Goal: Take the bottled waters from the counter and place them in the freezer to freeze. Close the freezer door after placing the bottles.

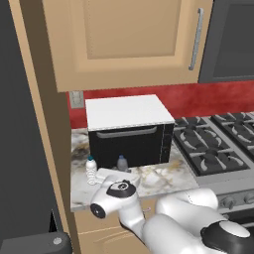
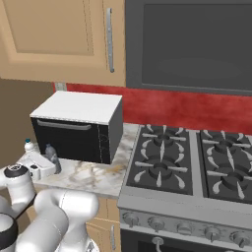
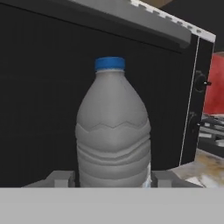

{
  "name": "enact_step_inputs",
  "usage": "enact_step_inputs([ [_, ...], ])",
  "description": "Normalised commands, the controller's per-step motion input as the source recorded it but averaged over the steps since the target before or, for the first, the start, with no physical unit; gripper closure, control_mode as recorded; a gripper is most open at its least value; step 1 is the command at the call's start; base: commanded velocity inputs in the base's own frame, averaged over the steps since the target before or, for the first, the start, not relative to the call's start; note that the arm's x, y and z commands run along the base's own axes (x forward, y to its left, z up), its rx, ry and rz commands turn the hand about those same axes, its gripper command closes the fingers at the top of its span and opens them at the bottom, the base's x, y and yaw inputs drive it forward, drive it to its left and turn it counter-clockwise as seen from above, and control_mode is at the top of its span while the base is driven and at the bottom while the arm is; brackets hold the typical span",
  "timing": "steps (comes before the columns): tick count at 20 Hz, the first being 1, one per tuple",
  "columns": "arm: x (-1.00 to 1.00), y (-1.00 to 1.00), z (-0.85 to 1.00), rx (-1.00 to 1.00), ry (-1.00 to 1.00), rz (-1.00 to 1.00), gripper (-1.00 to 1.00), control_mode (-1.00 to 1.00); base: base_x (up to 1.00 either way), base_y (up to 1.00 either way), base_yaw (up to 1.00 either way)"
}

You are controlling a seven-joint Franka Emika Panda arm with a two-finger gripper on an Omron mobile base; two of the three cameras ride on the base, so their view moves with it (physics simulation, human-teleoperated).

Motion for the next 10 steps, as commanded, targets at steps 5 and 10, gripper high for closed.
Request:
enact_step_inputs([
  [5,-0.11,0.00,0.00,0.00,-0.04,0.00,1.00,-1.00,0.00,0.00,0.00],
  [10,-0.07,0.00,0.00,0.00,-0.06,0.00,1.00,-1.00,0.00,0.00,0.00],
])
